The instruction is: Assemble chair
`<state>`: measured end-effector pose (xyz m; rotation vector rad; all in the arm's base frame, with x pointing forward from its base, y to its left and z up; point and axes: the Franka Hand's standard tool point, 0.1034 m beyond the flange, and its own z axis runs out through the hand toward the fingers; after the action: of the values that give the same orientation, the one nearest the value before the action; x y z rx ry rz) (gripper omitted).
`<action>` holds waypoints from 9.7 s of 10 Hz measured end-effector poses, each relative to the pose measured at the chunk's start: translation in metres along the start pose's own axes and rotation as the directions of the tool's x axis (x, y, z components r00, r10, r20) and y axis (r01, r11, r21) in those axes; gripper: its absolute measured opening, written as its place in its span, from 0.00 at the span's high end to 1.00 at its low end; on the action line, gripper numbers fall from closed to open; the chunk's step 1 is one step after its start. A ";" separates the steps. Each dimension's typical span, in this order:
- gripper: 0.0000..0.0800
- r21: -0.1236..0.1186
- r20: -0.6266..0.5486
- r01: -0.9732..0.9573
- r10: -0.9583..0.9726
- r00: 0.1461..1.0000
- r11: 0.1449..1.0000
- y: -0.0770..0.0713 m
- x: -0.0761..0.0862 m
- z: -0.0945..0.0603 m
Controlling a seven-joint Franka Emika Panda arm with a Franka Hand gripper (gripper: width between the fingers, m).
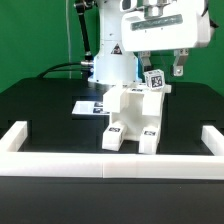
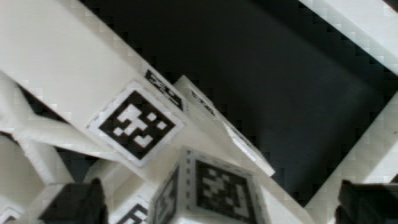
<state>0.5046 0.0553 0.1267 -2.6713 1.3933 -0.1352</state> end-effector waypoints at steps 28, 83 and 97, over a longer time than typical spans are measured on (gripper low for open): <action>0.64 -0.025 -0.005 0.592 -0.592 0.806 0.805 0.003 0.010 -0.001; 0.64 -0.049 -0.034 0.782 -0.784 0.620 0.621 -0.015 0.025 0.005; 0.64 -0.004 -0.082 0.215 -0.215 0.973 0.977 -0.020 0.026 0.006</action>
Offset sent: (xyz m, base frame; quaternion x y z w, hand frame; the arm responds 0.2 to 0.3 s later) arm 0.0015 0.0001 0.0049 0.0196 0.0023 -0.1942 0.9808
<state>0.5362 0.0454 0.1245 -2.8353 1.1173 -0.2710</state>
